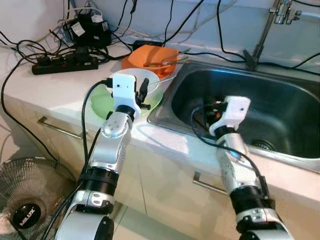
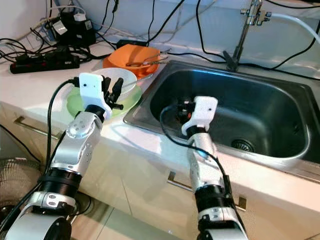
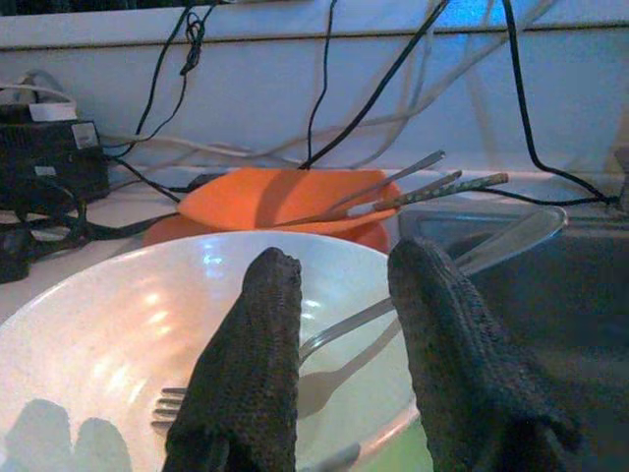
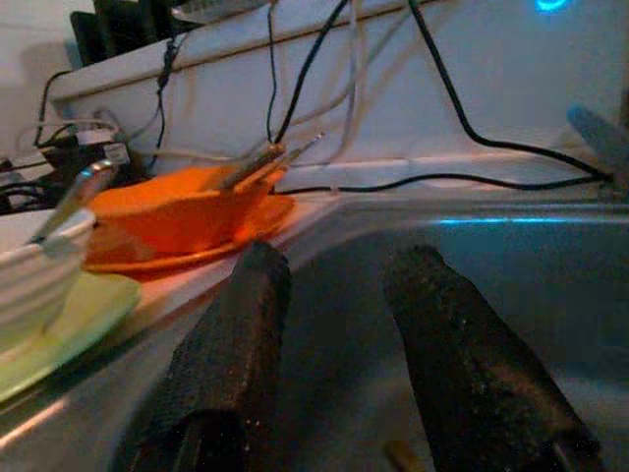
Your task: Kitchen organization
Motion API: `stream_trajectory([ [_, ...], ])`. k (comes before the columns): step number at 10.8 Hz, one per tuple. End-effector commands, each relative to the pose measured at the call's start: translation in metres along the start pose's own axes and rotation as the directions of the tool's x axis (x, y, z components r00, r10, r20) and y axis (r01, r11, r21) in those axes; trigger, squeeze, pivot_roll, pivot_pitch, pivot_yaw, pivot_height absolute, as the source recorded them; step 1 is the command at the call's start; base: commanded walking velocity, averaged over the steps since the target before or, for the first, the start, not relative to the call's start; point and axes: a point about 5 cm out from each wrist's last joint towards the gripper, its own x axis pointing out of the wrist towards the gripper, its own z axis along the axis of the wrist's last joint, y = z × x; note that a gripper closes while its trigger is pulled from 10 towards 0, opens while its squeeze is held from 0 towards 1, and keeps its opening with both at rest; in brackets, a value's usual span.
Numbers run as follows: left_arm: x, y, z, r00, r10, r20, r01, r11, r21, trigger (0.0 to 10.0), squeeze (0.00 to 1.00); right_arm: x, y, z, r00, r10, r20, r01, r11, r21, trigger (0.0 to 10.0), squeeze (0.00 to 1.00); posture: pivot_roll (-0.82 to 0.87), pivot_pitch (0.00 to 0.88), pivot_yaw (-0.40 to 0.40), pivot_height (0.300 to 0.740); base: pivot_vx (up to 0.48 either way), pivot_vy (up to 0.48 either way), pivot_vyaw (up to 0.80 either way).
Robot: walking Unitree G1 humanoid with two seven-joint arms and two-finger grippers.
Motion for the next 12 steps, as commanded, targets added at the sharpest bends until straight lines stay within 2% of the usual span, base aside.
stream_trajectory([
  [1, 0.002, 0.002, 0.0, 1.0, 0.012, -0.008, -0.012, 1.0, -0.017, 10.0, 0.0, 0.002, 0.003, 0.005, 1.0, 0.009, 0.013, -0.009, 1.0, 0.001, 10.0, 0.0, 0.13, 0.016, 0.042, 0.74, 0.0, 0.0, 0.0],
  [7, -0.012, 0.026, -0.011, 0.988, 0.133, -0.082, -0.142, 0.984, -0.111, 10.0, 0.0, 0.004, 0.006, 0.006, 1.0, 0.018, 0.002, -0.018, 1.0, 0.006, 10.0, 0.0, 0.15, 0.039, 0.034, 0.74, 0.0, 0.0, 0.0],
  [10, -0.017, 0.036, -0.013, 0.98, 0.169, -0.104, -0.178, 0.98, -0.089, 10.0, 0.0, 0.006, 0.005, 0.007, 1.0, 0.014, 0.001, -0.014, 1.0, 0.007, 10.0, 0.0, 0.16, 0.044, 0.032, 0.74, 0.0, 0.0, 0.0],
  [12, -0.015, 0.046, 0.001, 0.979, 0.197, -0.061, -0.2, 0.979, -0.051, 10.0, 0.0, 0.008, 0.003, 0.01, 1.0, 0.007, 0.007, -0.008, 1.0, 0.005, 10.0, 0.0, 0.16, 0.046, 0.03, 0.74, 0.0, 0.0, 0.0],
])
